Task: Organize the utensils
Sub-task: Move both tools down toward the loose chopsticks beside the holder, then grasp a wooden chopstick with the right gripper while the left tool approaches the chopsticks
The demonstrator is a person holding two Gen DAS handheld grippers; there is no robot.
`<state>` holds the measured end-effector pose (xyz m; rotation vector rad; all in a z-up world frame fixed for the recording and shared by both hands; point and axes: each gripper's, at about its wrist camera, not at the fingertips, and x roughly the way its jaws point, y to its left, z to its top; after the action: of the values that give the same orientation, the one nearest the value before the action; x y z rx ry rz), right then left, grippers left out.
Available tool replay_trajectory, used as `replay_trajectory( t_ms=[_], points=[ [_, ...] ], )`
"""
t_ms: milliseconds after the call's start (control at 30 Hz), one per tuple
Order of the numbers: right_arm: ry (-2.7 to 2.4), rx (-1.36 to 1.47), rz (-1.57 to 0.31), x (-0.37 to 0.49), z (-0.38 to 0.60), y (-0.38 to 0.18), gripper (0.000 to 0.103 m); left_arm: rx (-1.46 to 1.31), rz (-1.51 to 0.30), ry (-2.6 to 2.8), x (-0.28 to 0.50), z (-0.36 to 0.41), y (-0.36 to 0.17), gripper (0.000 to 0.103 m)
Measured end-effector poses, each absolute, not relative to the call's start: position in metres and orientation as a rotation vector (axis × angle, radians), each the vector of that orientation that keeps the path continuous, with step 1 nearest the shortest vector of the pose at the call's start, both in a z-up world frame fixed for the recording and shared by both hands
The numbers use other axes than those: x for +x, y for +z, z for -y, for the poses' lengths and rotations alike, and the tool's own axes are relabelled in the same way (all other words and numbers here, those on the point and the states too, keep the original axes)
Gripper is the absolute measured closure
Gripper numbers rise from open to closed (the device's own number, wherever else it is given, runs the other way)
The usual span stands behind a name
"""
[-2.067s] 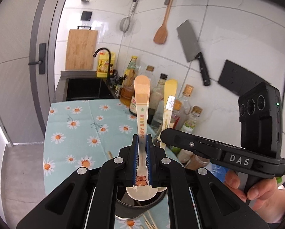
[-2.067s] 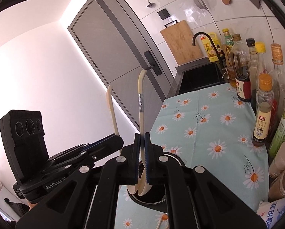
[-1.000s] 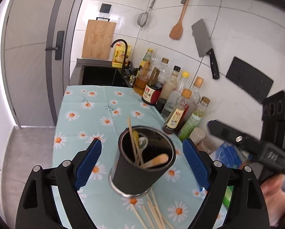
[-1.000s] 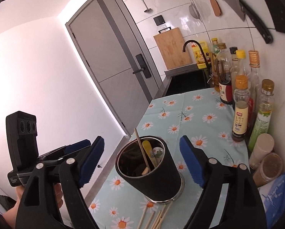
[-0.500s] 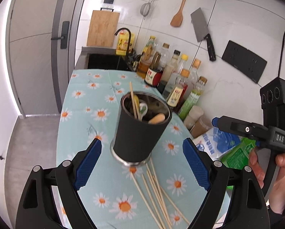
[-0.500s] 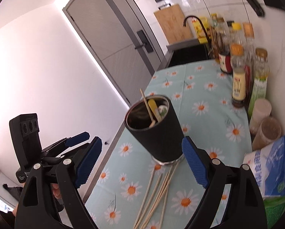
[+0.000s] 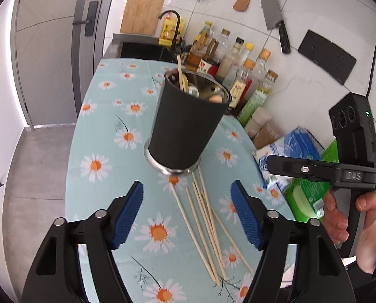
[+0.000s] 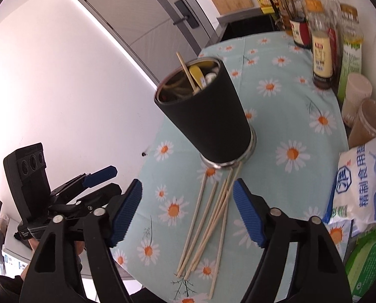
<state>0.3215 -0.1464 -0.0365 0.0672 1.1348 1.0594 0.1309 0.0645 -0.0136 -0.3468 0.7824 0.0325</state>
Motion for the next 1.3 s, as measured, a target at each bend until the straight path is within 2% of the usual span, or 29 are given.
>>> replay_trajectory(
  t_ms=[300, 400, 500, 700, 1067, 1300],
  points=[
    [1.014, 0.086, -1.343, 0.334, 0.135, -0.087, 0.059, -0.355, -0.841, 0.014, 0.135, -0.057, -0.034, 0.049],
    [0.986, 0.102, -1.422, 0.342, 0.128, -0.107, 0.067, -0.358, -0.866, 0.006, 0.138, -0.055, -0.042, 0.057],
    [0.959, 0.110, -1.478, 0.347, 0.122, -0.121, 0.071, -0.363, -0.891, 0.003, 0.140, -0.052, -0.051, 0.057],
    [0.894, 0.087, -1.534, 0.360, 0.107, -0.144, 0.077, -0.385, -0.934, 0.006, 0.139, -0.051, -0.069, 0.064],
    [0.842, 0.055, -1.566, 0.370, 0.089, -0.157, 0.085, -0.405, -0.999, -0.004, 0.140, -0.048, -0.096, 0.065],
    [0.828, 0.054, -1.581, 0.375, 0.078, -0.159, 0.095, -0.413, -1.020, -0.011, 0.143, -0.047, -0.104, 0.066]
  ],
)
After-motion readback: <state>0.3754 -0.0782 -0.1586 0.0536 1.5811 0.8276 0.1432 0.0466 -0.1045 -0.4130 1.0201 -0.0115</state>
